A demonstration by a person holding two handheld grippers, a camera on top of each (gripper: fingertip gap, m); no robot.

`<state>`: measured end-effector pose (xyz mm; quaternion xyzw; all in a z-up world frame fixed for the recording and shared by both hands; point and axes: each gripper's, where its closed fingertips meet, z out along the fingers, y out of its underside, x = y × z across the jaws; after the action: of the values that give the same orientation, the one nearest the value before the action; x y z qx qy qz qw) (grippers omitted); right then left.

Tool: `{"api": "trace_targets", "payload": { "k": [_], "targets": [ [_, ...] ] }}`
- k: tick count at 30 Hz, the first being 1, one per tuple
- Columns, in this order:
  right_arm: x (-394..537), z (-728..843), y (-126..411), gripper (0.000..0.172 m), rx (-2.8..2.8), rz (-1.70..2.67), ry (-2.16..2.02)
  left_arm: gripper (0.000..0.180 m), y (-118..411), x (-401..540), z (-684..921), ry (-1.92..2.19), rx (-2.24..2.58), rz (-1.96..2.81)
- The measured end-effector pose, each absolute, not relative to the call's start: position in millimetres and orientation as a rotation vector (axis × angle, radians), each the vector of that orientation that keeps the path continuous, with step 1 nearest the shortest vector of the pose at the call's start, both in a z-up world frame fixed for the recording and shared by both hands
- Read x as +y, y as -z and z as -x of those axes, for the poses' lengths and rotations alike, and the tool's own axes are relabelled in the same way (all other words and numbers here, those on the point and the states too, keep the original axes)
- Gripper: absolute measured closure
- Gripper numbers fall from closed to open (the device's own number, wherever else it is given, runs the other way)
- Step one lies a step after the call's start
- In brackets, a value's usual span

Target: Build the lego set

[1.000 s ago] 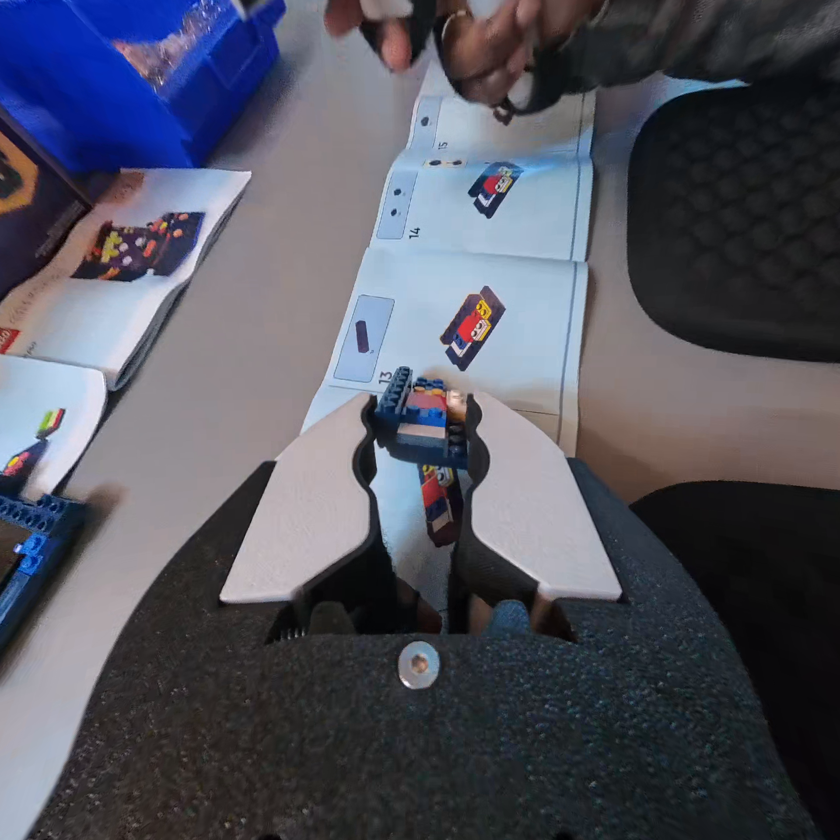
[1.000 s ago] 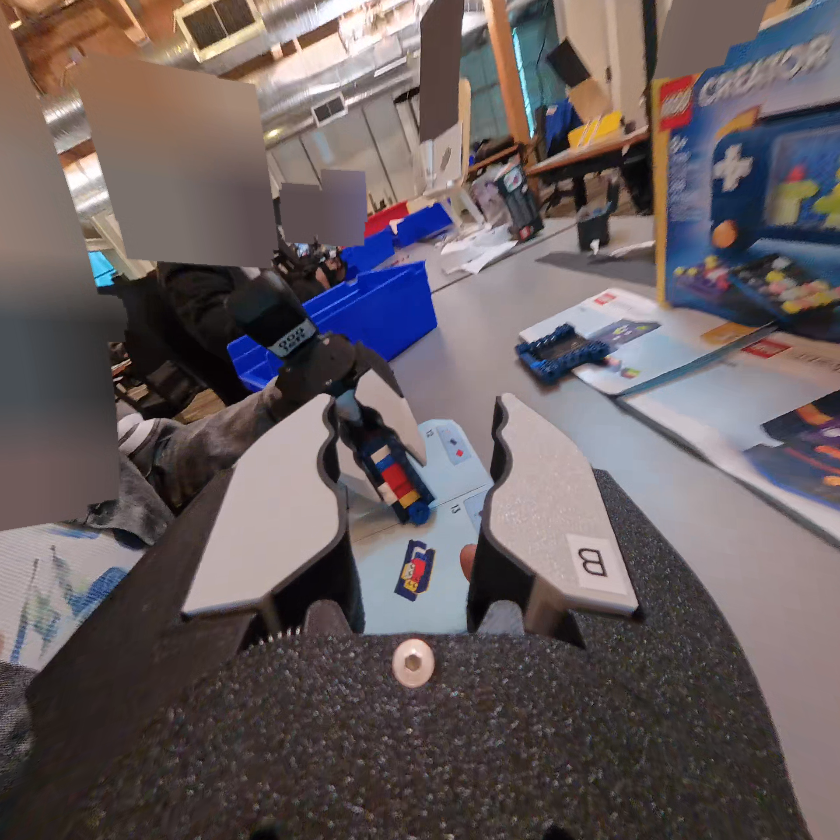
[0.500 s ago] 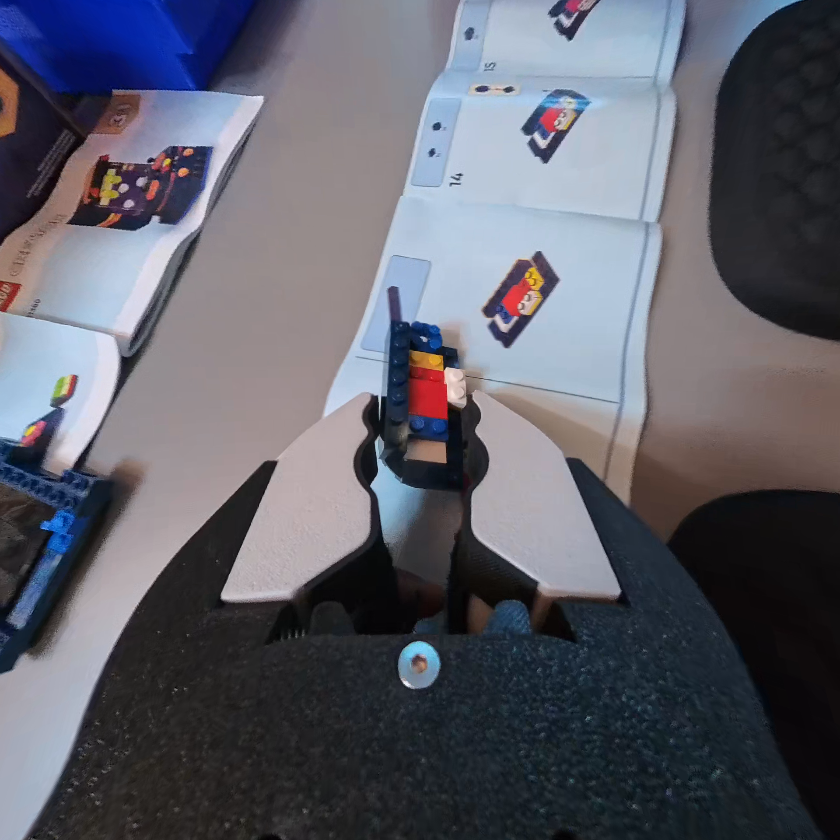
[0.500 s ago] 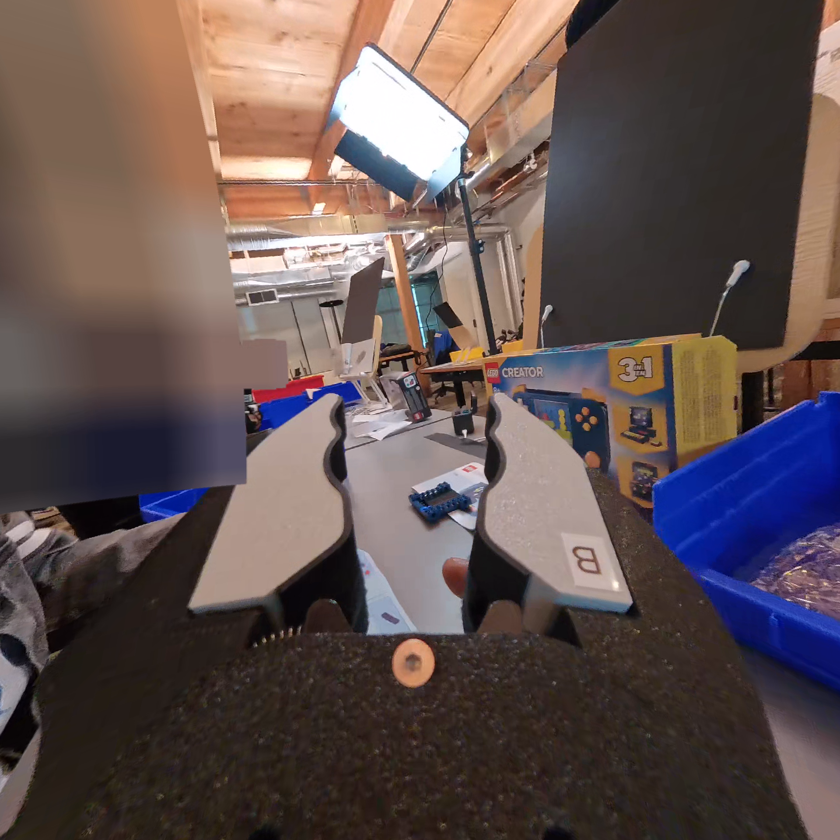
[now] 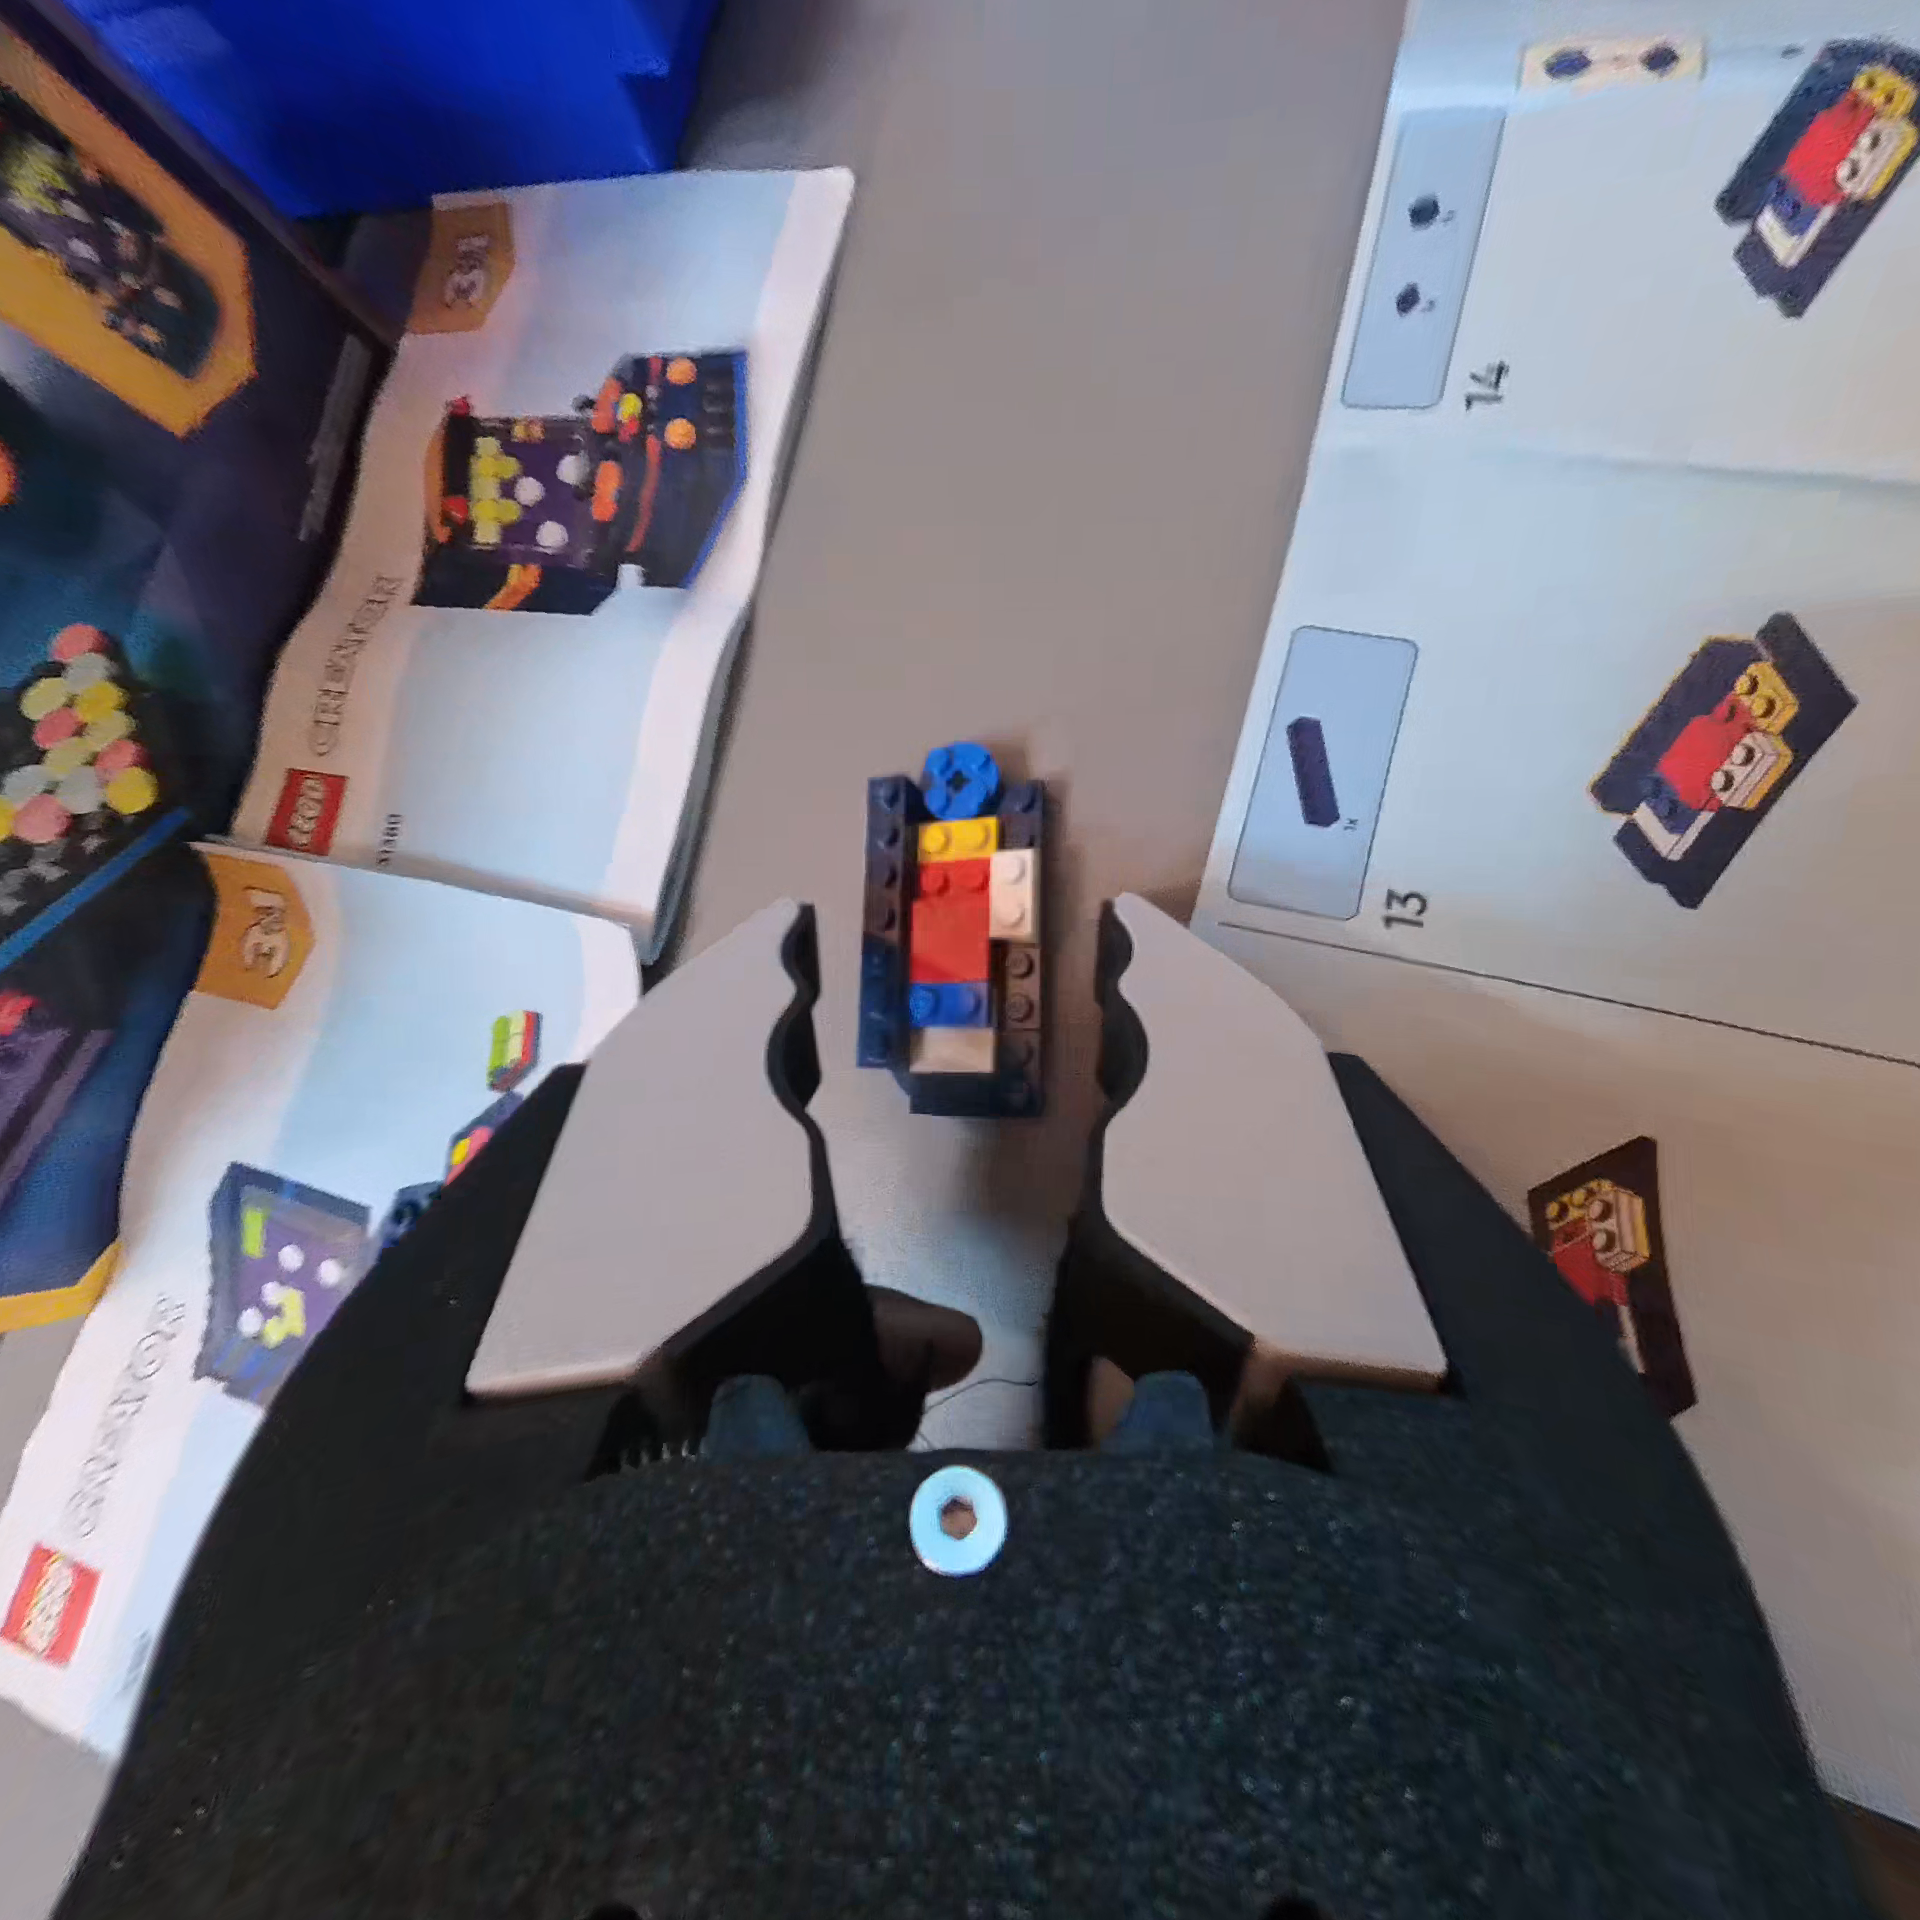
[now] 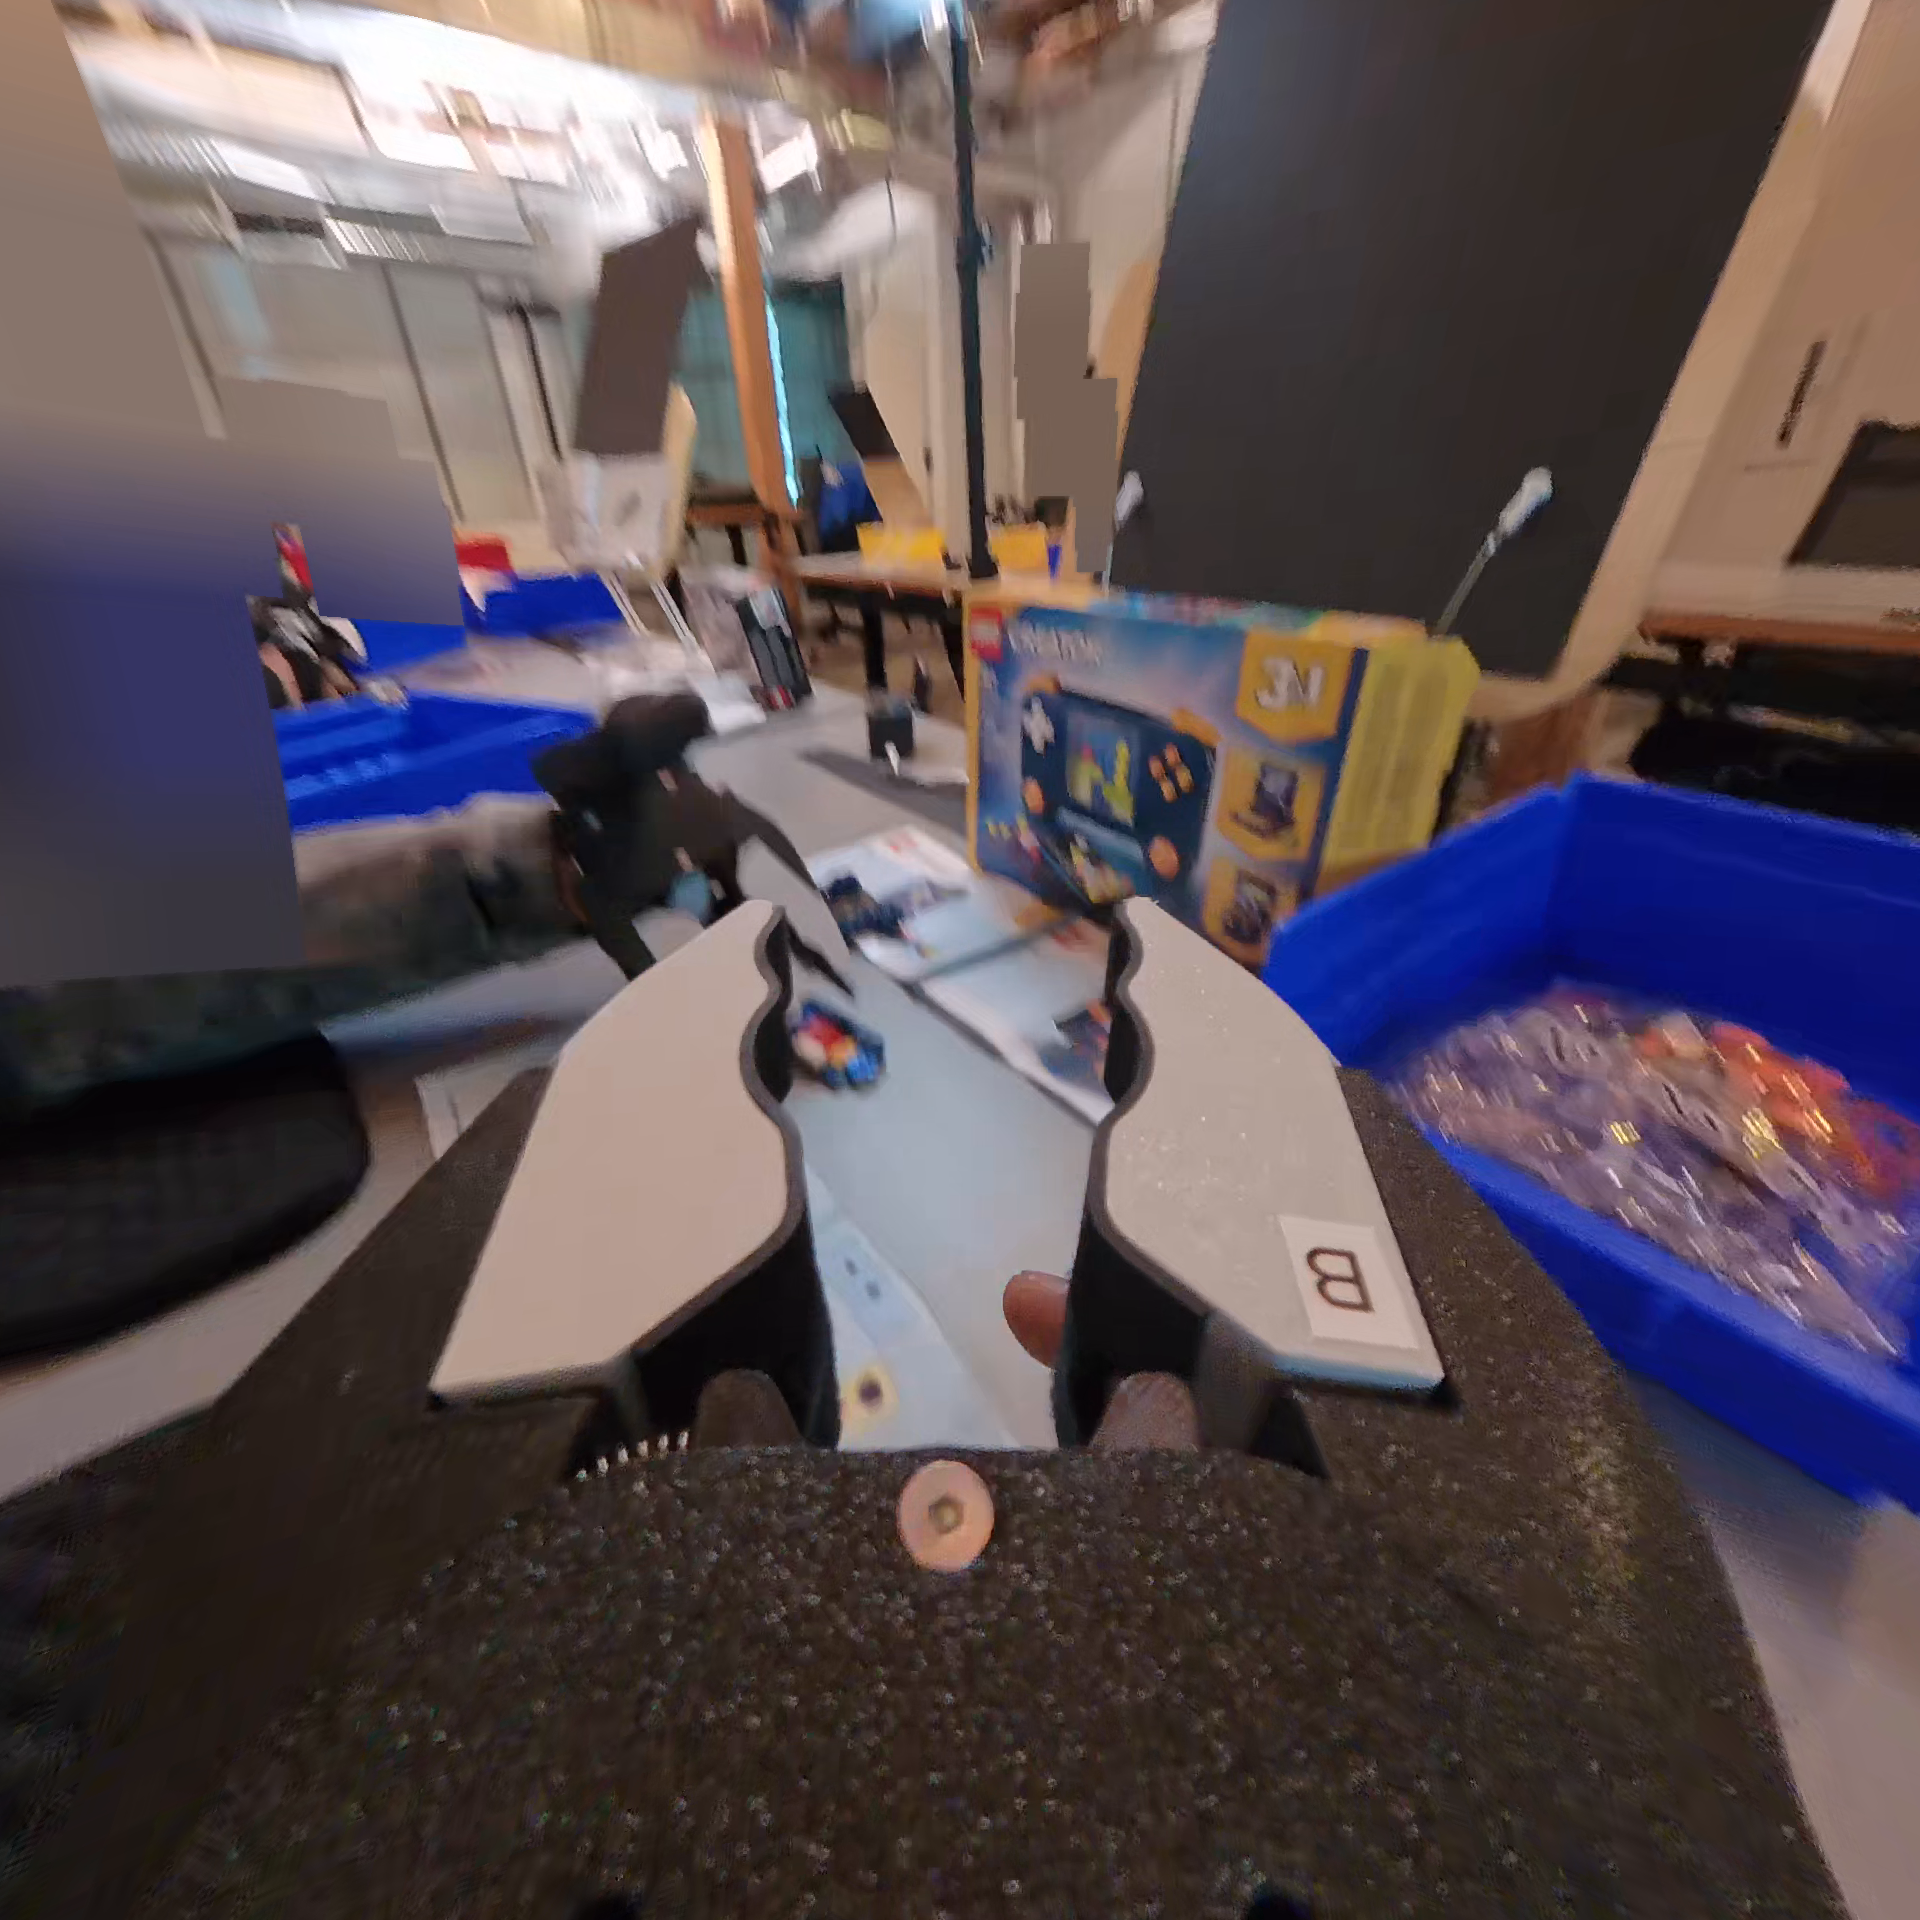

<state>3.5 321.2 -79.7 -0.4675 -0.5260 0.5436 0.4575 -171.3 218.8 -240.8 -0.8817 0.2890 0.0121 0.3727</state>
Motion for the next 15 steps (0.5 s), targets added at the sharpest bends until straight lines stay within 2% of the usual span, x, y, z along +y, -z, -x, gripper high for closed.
{"api": "trace_targets", "payload": {
  "k": [2,4,6,8,11,15],
  "targets": [
    [337.9,-7.8,112.4,0.113,-1.376,1.324,-1.163,0.121,226.7,219.1,174.5,-0.075,0.682,2.215],
    [362.8,-21.0,156.5,0.122,-1.457,1.548,-0.923,0.116,209.6,218.8,176.2,-0.146,0.622,2.186],
    [382.3,-42.2,198.2,0.140,-1.542,1.763,-0.697,0.122,186.3,220.3,156.4,-0.167,0.631,2.089],
    [381.1,-55.0,221.1,0.148,-1.633,1.868,-0.657,0.135,169.9,223.4,111.8,-0.066,0.676,1.963],
    [380.1,-62.3,234.4,0.153,-1.714,1.874,-0.606,0.137,189.2,223.6,46.5,0.070,0.844,1.922],
    [382.2,-63.7,244.8,0.147,-1.776,1.839,-0.551,0.137,227.3,222.3,21.0,-0.025,1.040,1.959]
  ]
}}
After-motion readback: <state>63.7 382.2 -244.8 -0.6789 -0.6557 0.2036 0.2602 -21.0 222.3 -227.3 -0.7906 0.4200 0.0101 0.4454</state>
